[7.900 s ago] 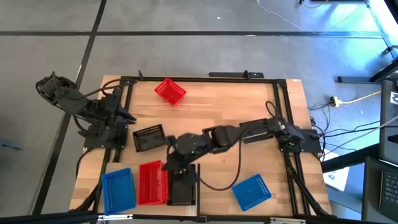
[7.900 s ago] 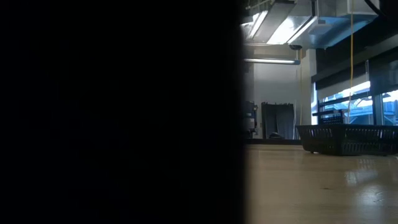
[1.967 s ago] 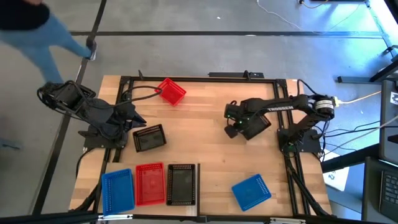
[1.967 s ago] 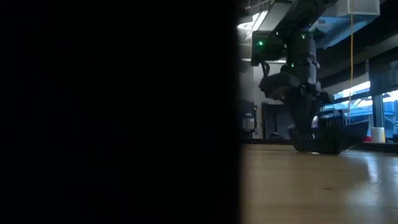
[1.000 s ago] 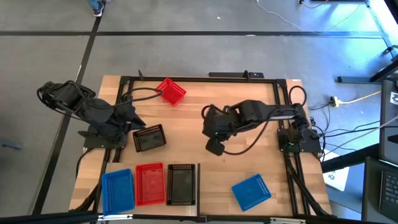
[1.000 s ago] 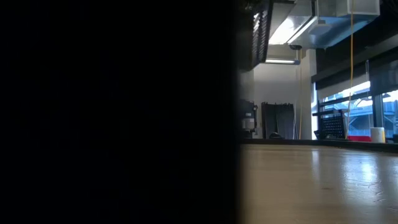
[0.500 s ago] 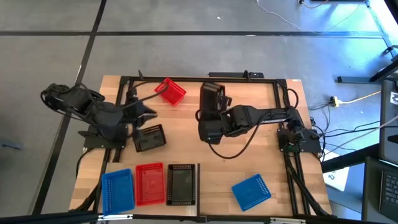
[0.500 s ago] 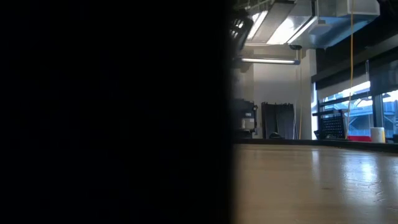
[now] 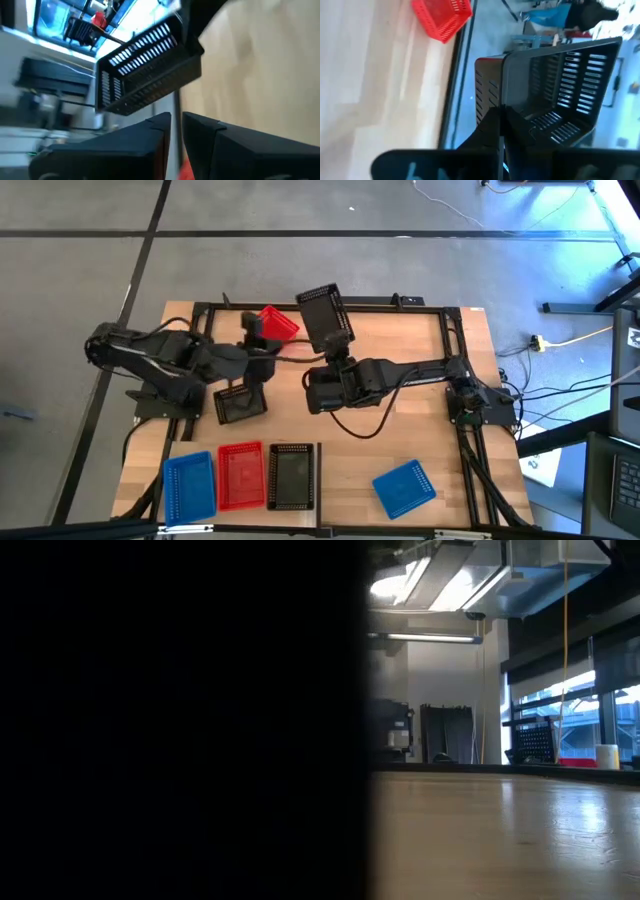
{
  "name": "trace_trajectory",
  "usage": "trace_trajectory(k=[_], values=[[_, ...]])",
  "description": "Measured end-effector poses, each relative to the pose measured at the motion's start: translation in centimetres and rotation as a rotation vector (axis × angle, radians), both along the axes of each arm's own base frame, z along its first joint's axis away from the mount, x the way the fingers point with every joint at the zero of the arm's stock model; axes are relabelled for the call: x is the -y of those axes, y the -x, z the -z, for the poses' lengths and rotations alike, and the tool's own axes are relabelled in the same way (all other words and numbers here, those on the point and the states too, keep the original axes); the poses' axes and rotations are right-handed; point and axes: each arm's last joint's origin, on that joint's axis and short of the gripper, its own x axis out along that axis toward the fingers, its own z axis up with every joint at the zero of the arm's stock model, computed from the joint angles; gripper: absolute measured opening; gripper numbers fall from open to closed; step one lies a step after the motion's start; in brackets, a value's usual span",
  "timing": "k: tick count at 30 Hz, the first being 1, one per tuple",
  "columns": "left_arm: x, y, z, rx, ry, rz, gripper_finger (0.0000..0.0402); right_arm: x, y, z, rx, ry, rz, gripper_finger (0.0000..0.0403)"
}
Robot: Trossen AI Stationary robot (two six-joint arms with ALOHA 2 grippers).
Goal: Stack baskets on shelf by color
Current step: Stack the right black bin on top of the other black bin on the shelf
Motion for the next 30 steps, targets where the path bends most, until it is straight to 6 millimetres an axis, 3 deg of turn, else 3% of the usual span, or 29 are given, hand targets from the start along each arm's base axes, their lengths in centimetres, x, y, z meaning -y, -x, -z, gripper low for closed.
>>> trace_trajectory(k=[9,17,30], values=[[-2.5,-2.0,0.6,-0.202,-0.17,0.176,0.0041,0.0,-0.3,0.1,-0.128,0.068,-0.088,0.0],[-4.6,-2.6,-0.3,-0.159,-0.223,0.186,0.0041,0.0,-0.3,0.1,-0.138,0.071,-0.094,0.0],[-6.5,-3.7,0.9,-0.235,-0.211,0.181,0.0041,-0.1,-0.5,0.0,-0.194,0.129,-0.136,0.0]])
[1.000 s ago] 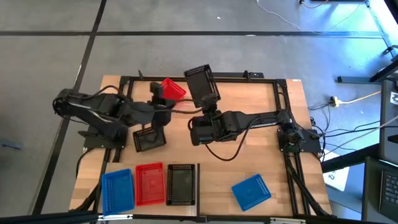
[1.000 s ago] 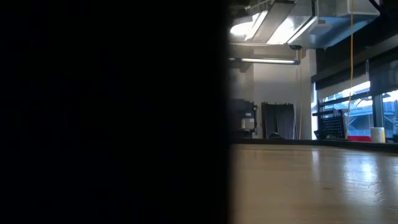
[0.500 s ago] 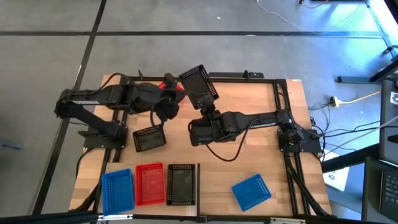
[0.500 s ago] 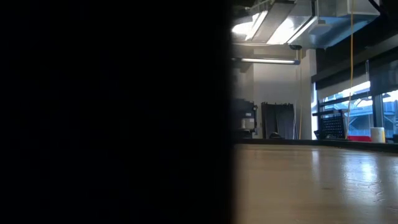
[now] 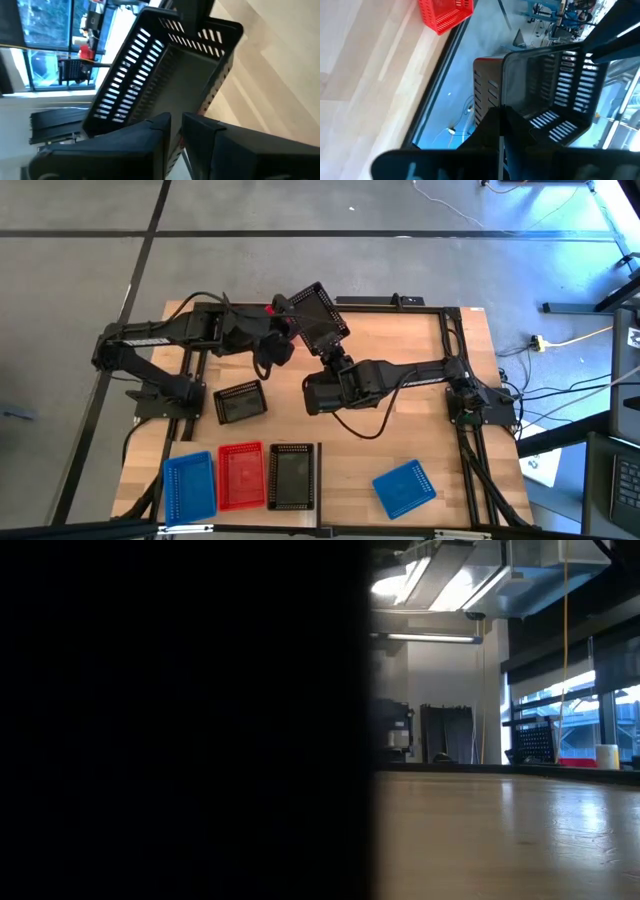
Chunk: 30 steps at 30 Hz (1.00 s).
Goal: Stack baskets on shelf by color
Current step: Stack the right black bin on top of the other black bin on the shelf
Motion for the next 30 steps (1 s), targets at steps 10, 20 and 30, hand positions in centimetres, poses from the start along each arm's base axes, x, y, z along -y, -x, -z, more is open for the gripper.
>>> trace_trajectory(k=[10,20,30], values=[[0.2,0.7,-0.5,0.018,0.007,0.011,0.0041,0.1,0.0,0.0,-0.005,0.008,-0.003,0.0],[0.3,1.5,0.0,-0.05,0.031,-0.003,0.0041,0.2,-0.1,-0.1,0.006,0.006,0.001,0.0],[0.0,1.5,0.0,-0.052,0.025,-0.01,0.0041,0.2,-0.3,-0.2,0.023,-0.001,-0.001,0.0]])
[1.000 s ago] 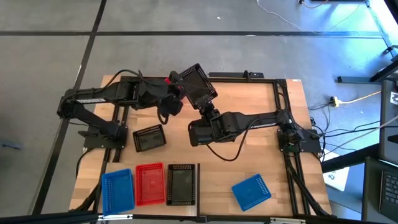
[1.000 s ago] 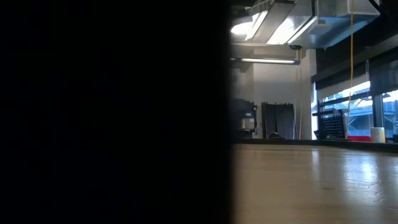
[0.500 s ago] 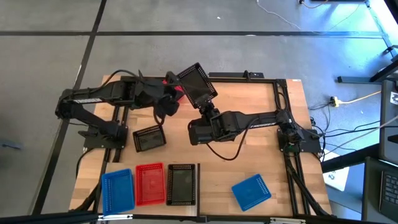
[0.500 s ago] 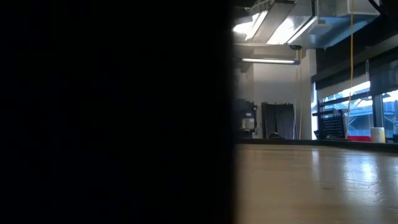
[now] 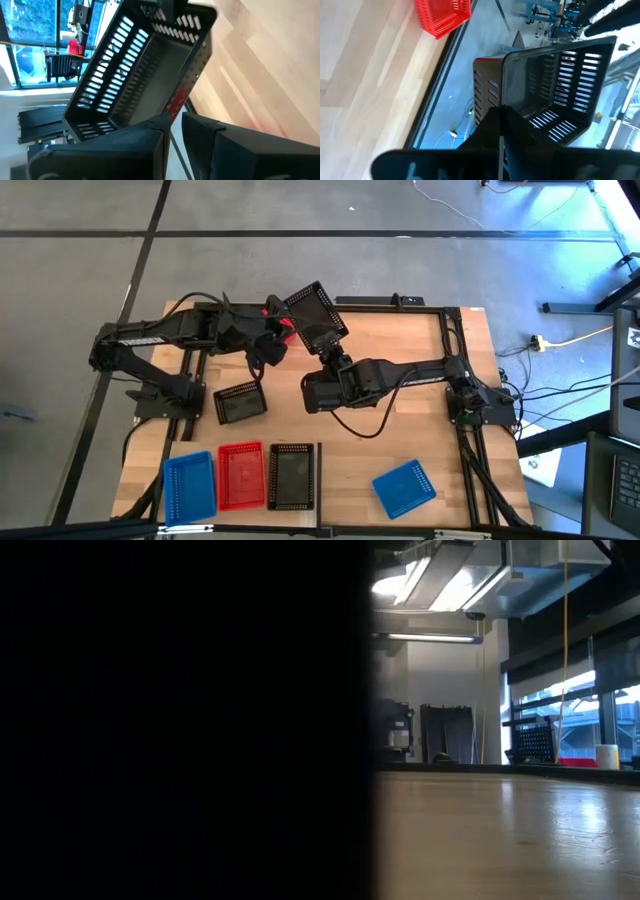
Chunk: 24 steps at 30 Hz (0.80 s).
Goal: Stack baskets on shelf by color
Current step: Stack the right black bin on top of the other black bin on the shelf
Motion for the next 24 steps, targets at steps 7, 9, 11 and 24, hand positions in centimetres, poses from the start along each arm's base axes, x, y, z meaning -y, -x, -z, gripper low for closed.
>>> trace_trajectory(k=[7,9,11,24], values=[[-0.34,-0.15,-0.05,0.005,-0.021,-0.021,0.0041,-0.03,-0.04,0.0,0.001,-0.012,-0.006,0.0],[-0.36,-0.22,-0.09,0.004,-0.032,-0.016,0.0041,-0.03,-0.04,0.0,0.002,-0.012,-0.006,0.0],[-0.37,-0.31,-0.24,0.018,-0.04,-0.013,0.0041,-0.03,-0.05,0.0,0.002,-0.012,-0.006,0.0],[-1.0,-0.75,0.15,-0.019,-0.058,-0.007,0.0041,-0.04,-0.06,0.0,0.002,-0.015,-0.007,0.0]])
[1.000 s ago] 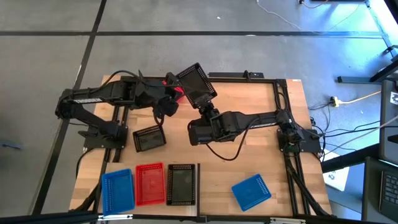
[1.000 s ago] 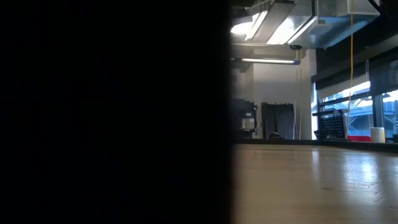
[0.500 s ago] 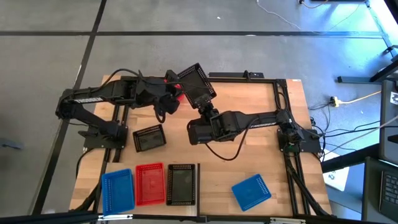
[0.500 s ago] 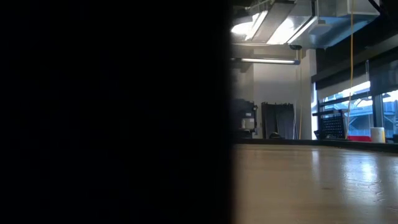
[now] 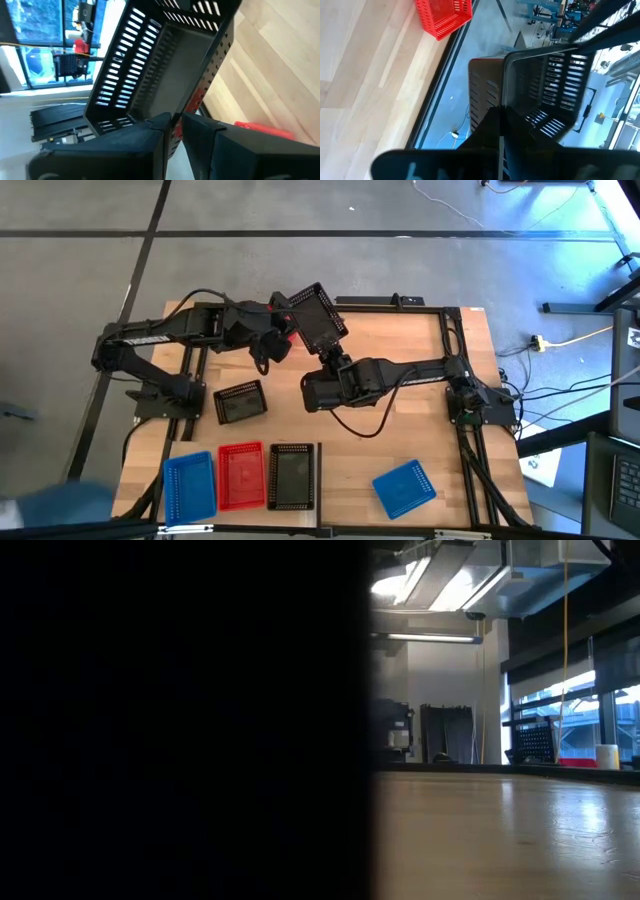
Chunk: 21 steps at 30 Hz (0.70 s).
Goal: Stack baskets on shelf by color
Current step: Stack the right black bin on top of the other black bin on the shelf
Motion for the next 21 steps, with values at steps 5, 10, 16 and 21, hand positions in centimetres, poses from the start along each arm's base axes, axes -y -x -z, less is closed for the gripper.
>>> trace_trajectory(k=[5,10,16,21], values=[[-0.7,-0.36,0.39,-0.017,0.026,0.008,0.0041,-0.01,-0.08,-0.04,-0.02,0.014,-0.017,0.0],[-0.97,-0.68,0.86,-0.057,0.023,0.031,0.0041,-0.05,-0.22,-0.1,-0.01,0.013,-0.022,0.0],[-0.95,-0.69,0.95,-0.065,0.023,0.035,0.0041,-0.05,-0.24,-0.11,-0.01,0.013,-0.024,0.0],[-0.95,-0.67,0.98,-0.066,0.028,0.033,0.0041,-0.05,-0.24,-0.11,-0.022,0.02,-0.031,0.0]])
